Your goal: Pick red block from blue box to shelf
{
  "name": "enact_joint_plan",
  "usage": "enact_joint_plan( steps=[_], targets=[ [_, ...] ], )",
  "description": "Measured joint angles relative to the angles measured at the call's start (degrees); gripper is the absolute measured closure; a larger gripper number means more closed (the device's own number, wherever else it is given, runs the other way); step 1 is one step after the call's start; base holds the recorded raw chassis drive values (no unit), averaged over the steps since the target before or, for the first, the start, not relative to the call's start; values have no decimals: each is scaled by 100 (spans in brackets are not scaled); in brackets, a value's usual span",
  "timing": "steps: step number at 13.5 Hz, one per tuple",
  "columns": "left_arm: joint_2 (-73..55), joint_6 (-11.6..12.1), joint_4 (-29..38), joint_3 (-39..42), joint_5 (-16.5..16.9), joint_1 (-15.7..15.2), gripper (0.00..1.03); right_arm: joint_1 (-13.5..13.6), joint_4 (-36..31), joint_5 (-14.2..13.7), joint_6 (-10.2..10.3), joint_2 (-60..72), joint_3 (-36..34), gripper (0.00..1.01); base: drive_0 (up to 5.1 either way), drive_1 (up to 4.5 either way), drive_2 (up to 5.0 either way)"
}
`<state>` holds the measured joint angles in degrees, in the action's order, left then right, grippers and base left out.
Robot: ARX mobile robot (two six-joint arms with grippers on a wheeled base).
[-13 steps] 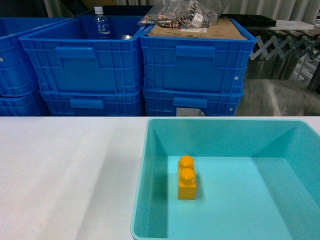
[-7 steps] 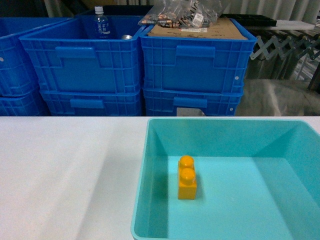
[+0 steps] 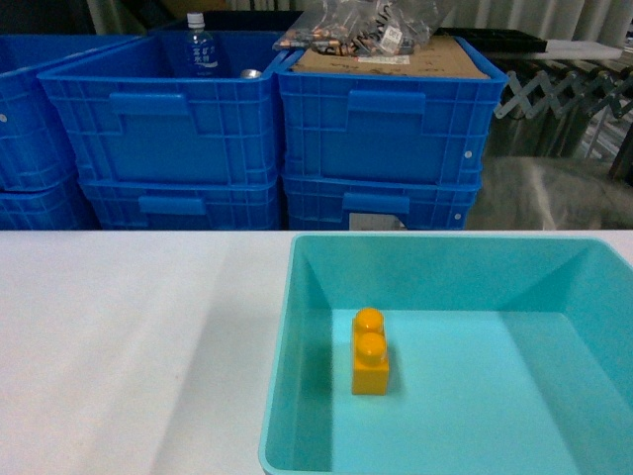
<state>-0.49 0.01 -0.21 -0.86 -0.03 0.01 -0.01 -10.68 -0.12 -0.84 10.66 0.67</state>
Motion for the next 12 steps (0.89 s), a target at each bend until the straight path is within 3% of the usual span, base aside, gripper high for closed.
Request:
enact_joint_plan(
  steps=[1,2,3,9,12],
  targets=[
    [0,2,0,0,0,0,5,0,90,0,0,-87,0,72,0,0,0],
    [0,0,2,0,0,0,5,-2,807,2,0,-551,4,72,0,0,0],
    [0,0,-2,0,0,0,5,0,1038,13,0,-1054,4,72,0,0,0],
    [0,2,-2,0,2,0,5,0,1095,13,0,-1040,4,72,-11,-11,-11],
    [0,0,0,0,-4,-4,5,0,1093,13,0,-1040,4,72,-178,-178,-178]
  ],
)
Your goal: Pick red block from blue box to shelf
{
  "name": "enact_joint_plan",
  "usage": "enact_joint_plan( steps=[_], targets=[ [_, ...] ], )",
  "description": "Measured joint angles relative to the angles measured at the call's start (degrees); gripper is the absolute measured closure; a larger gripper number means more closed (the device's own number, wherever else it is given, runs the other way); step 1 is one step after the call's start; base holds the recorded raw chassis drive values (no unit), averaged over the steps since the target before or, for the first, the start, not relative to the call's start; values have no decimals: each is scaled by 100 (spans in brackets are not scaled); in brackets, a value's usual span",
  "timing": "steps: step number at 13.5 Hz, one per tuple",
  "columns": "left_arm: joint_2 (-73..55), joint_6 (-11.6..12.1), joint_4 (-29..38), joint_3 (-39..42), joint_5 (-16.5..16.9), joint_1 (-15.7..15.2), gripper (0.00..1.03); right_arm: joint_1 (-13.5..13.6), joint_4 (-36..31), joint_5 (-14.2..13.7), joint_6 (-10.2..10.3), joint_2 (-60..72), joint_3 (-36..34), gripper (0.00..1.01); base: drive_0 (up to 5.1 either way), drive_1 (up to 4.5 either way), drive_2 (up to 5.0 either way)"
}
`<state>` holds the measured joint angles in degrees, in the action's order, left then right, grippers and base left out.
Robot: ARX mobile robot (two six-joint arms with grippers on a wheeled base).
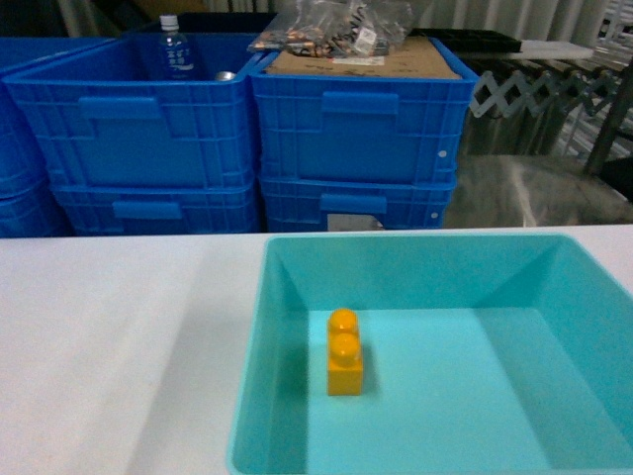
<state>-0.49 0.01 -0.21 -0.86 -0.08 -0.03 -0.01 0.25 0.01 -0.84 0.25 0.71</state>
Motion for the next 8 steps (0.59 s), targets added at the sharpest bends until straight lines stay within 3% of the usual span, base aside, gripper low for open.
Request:
enact_joint_plan(
  steps=[8],
  targets=[
    [0,2,0,0,4,4,5,0,0,0,0,0,0,72,-159,-159,-159]
  ],
)
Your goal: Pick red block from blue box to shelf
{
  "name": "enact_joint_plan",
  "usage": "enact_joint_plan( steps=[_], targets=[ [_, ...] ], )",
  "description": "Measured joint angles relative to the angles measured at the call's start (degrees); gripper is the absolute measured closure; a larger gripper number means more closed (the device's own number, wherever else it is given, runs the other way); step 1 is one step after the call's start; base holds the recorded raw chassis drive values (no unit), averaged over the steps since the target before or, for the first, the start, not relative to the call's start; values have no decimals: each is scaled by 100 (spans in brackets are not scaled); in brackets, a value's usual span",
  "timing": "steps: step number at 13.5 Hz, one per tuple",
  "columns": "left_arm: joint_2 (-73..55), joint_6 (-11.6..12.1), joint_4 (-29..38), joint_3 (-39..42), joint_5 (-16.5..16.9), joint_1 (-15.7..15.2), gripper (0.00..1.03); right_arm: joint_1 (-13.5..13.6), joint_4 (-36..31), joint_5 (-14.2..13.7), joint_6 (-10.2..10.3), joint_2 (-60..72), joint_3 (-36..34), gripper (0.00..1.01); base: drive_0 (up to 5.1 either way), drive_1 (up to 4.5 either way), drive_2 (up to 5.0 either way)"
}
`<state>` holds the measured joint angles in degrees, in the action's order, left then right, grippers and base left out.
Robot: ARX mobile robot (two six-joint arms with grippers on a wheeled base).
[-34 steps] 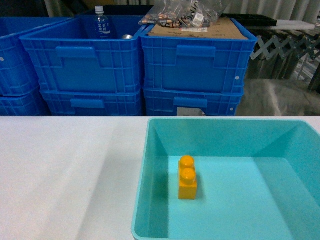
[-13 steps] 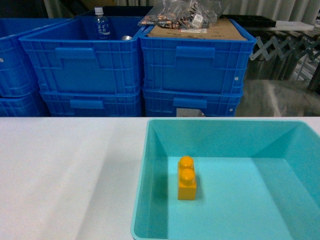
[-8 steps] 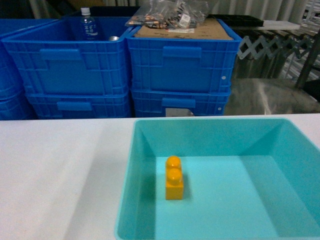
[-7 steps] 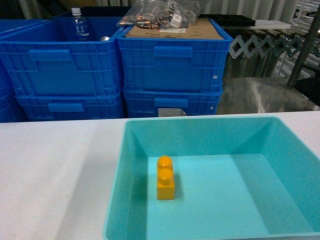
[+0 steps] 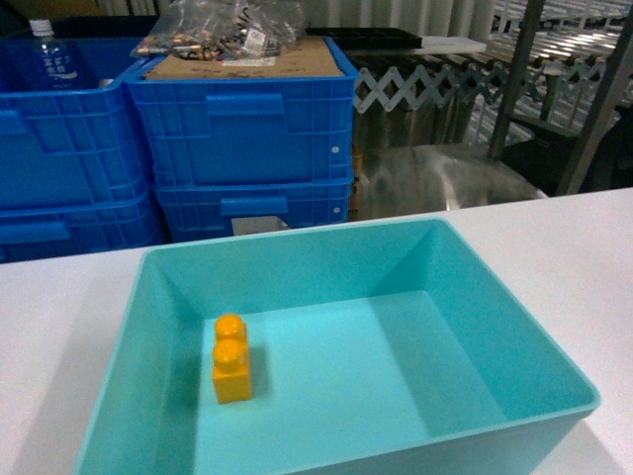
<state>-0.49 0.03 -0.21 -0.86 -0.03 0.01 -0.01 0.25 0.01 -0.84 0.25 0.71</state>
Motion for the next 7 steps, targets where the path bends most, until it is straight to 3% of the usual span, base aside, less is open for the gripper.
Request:
enact_joint_plan(
  steps=[7],
  targets=[
    [0,-2,0,0,0,0,5,0,0,0,0,0,0,72,-155,-155,-155]
  ],
)
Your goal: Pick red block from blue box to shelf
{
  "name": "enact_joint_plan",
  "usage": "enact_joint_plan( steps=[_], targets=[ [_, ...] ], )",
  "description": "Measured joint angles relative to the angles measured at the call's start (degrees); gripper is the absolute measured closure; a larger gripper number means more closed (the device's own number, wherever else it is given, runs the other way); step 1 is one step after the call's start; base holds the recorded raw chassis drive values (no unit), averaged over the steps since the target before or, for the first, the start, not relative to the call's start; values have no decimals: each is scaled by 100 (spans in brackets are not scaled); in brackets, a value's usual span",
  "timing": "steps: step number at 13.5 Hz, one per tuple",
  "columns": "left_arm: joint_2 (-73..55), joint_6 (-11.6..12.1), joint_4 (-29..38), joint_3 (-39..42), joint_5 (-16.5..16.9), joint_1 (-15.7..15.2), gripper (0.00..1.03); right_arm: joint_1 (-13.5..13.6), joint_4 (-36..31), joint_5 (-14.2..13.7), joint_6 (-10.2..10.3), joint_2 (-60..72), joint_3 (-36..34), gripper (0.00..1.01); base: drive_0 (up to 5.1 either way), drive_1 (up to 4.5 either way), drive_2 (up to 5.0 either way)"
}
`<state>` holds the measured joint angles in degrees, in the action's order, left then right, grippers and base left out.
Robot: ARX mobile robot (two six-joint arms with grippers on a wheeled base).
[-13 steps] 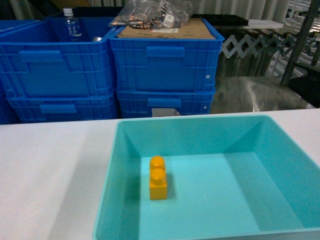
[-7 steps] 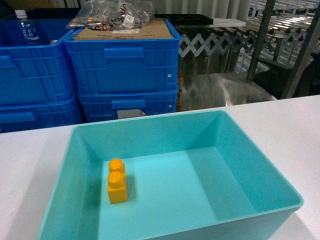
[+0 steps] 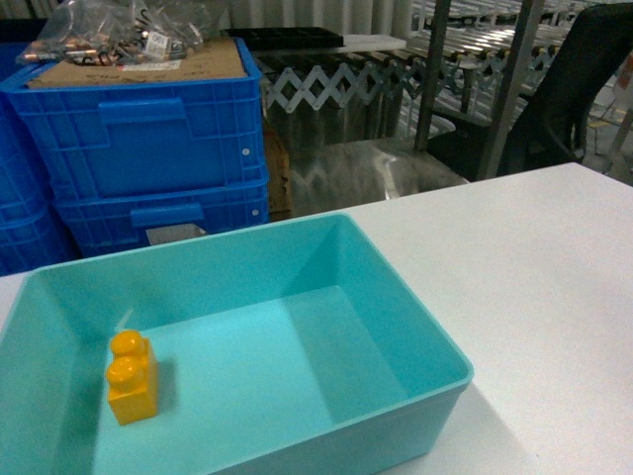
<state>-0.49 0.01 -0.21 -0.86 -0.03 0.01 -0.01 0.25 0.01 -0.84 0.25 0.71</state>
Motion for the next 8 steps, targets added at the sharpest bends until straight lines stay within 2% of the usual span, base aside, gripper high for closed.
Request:
enact_joint_plan(
  steps=[8],
  targets=[
    [0,0,0,0,0,0,5,0,0,0,0,0,0,72,-161,-161,-161]
  ],
)
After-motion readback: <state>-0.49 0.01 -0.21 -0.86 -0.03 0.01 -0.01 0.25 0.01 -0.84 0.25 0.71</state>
